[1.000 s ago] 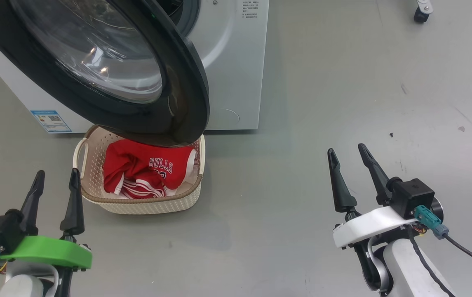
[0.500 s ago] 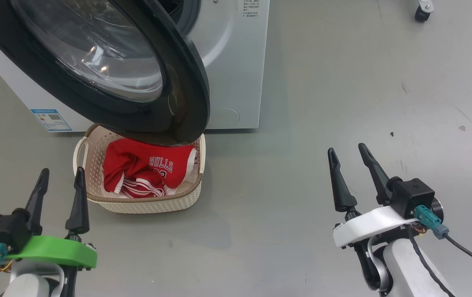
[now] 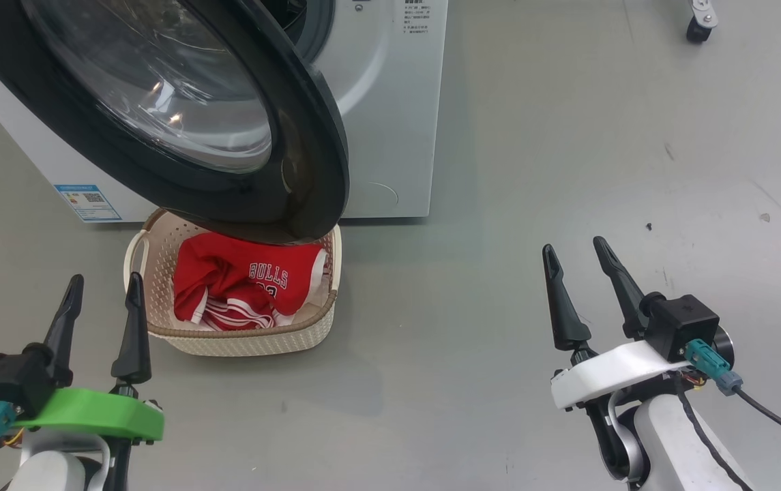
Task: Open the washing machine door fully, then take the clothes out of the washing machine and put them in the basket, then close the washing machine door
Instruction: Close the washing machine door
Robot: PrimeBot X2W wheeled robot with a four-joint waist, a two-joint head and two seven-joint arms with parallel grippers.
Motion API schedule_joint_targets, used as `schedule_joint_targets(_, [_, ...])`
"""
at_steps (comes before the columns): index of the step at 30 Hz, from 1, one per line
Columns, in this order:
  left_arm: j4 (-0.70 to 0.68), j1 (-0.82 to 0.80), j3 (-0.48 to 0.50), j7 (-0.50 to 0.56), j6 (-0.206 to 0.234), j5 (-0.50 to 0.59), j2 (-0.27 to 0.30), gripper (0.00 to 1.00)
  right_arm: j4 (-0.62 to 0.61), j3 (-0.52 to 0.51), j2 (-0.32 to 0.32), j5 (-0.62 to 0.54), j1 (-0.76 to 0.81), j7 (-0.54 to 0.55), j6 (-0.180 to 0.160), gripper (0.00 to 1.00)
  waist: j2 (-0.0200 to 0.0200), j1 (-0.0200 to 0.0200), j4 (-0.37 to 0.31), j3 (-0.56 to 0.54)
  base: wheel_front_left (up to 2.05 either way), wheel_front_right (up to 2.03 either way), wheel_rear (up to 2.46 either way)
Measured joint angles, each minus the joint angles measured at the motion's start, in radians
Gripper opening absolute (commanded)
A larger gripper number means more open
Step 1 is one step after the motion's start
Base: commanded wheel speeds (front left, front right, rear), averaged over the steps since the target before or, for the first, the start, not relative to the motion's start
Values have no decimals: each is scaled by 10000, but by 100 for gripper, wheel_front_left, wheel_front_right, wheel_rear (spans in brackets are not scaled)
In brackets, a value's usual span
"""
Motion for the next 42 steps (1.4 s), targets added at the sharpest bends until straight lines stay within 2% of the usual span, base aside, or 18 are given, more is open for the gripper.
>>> schedule_joint_targets(30, [-148,6,307,-29,-255,326,-272,100,-31,-4,31,-73,17,0,90,100,0,0,-50,378,0,0,0])
schedule_joint_targets(31, [-148,6,290,-29,-286,328,-291,100,-33,-2,31,-73,17,0,92,44,0,0,-38,393,0,0,0])
schedule_joint_targets(32, [-146,5,247,-29,-330,343,-316,100,-84,-6,31,-75,17,0,104,0,0,0,-18,415,0,0,0])
schedule_joint_targets(38, [-150,-22,146,-29,-370,420,-497,100,-614,96,25,-161,-80,0,270,0,0,0,192,609,0,0,0])
schedule_joint_targets(42, [-157,-48,138,-29,-418,497,-548,100,-646,706,-27,-479,-368,0,443,0,0,0,379,811,0,0,0])
